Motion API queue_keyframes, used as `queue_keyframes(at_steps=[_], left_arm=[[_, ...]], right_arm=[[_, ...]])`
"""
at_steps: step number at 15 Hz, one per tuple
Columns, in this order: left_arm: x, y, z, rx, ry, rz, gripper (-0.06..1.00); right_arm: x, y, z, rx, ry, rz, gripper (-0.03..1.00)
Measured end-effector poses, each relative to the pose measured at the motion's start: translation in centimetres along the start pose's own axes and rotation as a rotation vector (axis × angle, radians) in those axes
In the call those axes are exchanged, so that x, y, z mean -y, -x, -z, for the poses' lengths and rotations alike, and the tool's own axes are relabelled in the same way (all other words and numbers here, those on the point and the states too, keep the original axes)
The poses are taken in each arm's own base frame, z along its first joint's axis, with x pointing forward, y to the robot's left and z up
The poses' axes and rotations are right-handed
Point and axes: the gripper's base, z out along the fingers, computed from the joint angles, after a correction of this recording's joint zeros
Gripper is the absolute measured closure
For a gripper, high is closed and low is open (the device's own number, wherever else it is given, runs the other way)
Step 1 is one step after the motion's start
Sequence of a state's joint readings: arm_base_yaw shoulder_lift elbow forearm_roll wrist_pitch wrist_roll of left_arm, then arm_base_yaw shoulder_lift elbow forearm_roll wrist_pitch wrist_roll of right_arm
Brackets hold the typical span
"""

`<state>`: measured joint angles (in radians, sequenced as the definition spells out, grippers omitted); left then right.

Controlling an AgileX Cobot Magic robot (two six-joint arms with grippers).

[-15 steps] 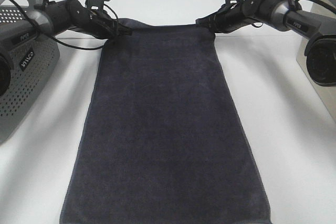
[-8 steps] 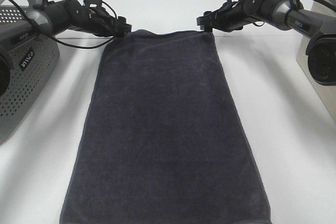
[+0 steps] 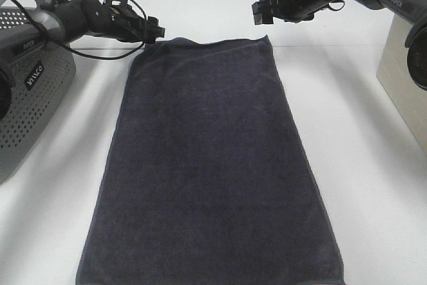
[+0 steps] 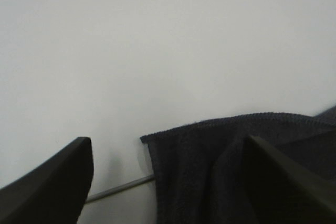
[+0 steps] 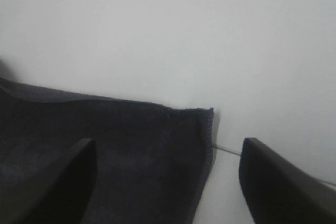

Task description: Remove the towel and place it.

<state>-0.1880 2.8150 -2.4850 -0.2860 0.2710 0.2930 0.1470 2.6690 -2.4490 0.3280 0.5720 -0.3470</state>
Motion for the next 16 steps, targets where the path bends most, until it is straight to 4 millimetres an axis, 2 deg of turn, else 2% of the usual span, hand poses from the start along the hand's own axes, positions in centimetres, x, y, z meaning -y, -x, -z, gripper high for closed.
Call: queue_keyframes(at_steps=[5,8,9,10,12,14,16], left_arm=[[-0.2,-2.9,-1.5,-0.024,0.011,-0.003,0.21],[-0.6,-2.7,-1.5,0.009,0.026,-0.003,0.21],[-1.0,-2.6,-1.4,0.02,0.036,0.0,0.21],[-2.3,-2.6,-1.3,0.022,0.055,0.012,0.21],[-3.2,-2.6,-1.2,0.023,0.068,0.034,0.21],[-3.1,-2.6,-1.2,0.023,0.064,0.049,0.21],[-1.8,-2.6,-1.4,0.021,0.043,0.035,0.21]], right_arm=[[-0.3,-0.3,0.6,-0.081,0.028,0.008,0.24],[-0.3,-0.3,0.7,-0.081,0.025,0.012,0.24],[-0.3,-0.3,0.7,-0.082,0.024,0.014,0.24],[-0.3,-0.3,0.7,-0.082,0.024,0.014,0.24],[-0.3,-0.3,0.7,-0.082,0.024,0.014,0.24],[-0.3,-0.3,0.7,-0.082,0.024,0.014,0.24],[-0.3,-0.3,0.7,-0.082,0.024,0.014,0.24]])
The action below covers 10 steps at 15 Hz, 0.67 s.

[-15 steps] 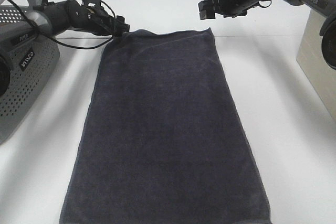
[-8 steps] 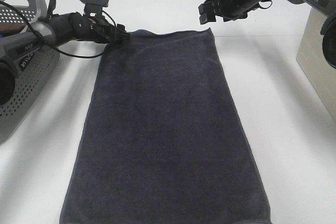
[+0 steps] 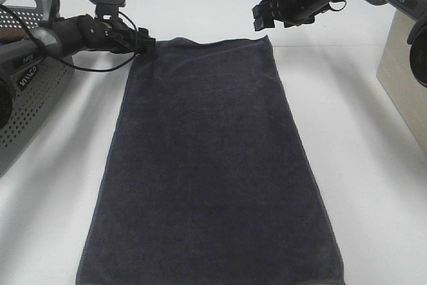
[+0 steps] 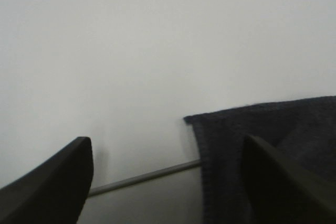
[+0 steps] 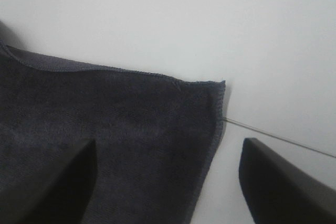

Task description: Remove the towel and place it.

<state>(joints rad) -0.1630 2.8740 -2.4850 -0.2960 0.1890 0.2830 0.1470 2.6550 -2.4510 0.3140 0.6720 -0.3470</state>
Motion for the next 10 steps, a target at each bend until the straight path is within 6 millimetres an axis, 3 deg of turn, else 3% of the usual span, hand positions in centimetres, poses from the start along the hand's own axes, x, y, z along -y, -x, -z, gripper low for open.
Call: queue_keyframes(at_steps=[3,10], left_arm=[[2.2,-0.6,-0.3,-0.001,-0.029,-0.076,0.21],[2.0,-2.0,-1.1,0.016,-0.014,-0.065,0.21]], right_arm=[[0.0,0.0,0.0,0.0,0.0,0.0,0.24],[0.0,0.0,0.0,-0.004,0.001,0.001,0.24]])
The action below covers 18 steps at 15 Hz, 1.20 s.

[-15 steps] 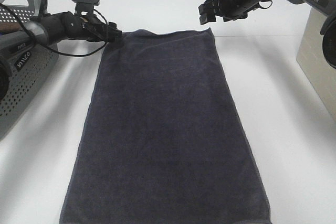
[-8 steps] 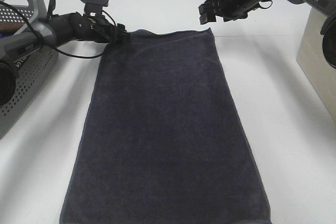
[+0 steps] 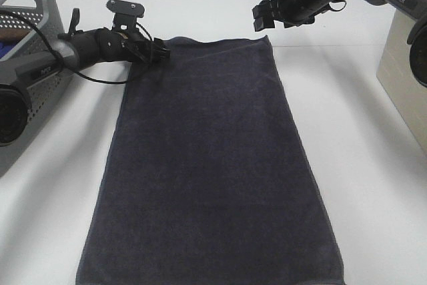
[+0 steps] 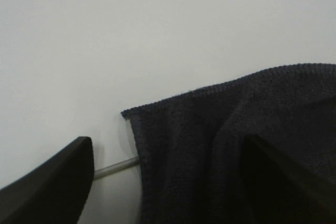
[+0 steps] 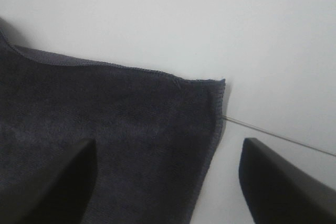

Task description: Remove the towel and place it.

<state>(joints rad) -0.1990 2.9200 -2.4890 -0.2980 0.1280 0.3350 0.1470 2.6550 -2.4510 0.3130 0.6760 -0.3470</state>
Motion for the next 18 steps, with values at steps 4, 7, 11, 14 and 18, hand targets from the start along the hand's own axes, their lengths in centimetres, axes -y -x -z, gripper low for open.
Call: queue_keyframes(at_steps=[4,7,11,14,18], left_arm=[[-1.2,-0.1,-0.1,0.023,0.027,0.055,0.21],[-1.4,-0.1,-0.1,0.037,0.033,0.094,0.21],[-1.4,0.6,0.2,0.041,0.03,0.103,0.21],[-1.2,4.0,1.7,0.042,0.009,0.104,0.21],[-0.4,10.6,6.7,-0.101,-0.081,0.082,0.21]], right_arm=[[0.0,0.0,0.0,-0.004,0.001,0.001,0.24],[0.0,-0.1,0.0,-0.006,0.001,0.001,0.24],[0.0,-0.1,0.0,-0.015,0.003,0.002,0.24],[-0.3,0.7,1.4,-0.023,0.012,0.01,0.24],[-1.7,3.6,7.9,-0.049,0.048,0.043,0.24]])
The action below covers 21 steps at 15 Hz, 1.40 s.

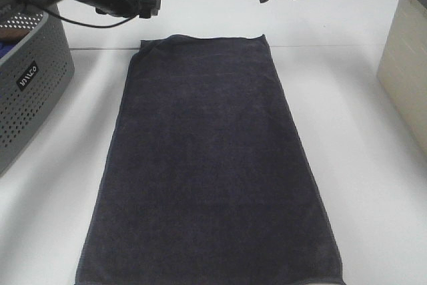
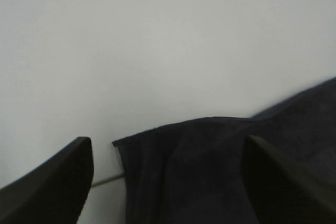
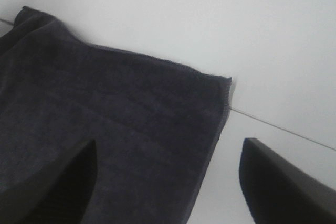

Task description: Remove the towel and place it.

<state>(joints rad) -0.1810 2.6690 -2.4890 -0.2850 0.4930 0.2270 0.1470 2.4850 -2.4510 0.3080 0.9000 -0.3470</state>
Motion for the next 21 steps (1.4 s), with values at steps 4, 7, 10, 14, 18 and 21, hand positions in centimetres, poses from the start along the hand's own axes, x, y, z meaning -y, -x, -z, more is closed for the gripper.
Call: queue_keyframes(at_steps=[4,7,10,14,18,21], left_arm=[[1.6,4.9,7.2,-0.167,-0.057,-0.02,0.21],[2.1,7.4,12.7,-0.274,-0.025,-0.005,0.21],[0.7,8.9,16.7,-0.33,0.066,0.041,0.21],[-6.1,11.4,22.9,-0.234,0.225,0.149,0.21],[-6.4,10.7,28.0,-0.277,0.251,0.187,0.21],[-4.3,7.4,33.2,-0.374,0.245,0.2,0.21]], right_arm=[[-1.3,1.0,6.4,-0.101,-0.001,0.041,0.24],[-2.2,1.8,11.4,-0.105,-0.042,0.009,0.24],[-2.1,2.5,14.9,-0.056,-0.121,-0.093,0.24],[0.4,2.5,19.7,0.024,-0.194,-0.216,0.24],[-0.9,0.0,23.5,-0.029,-0.194,-0.241,0.24],[-3.8,-5.4,28.0,-0.111,-0.184,-0.259,0.24]])
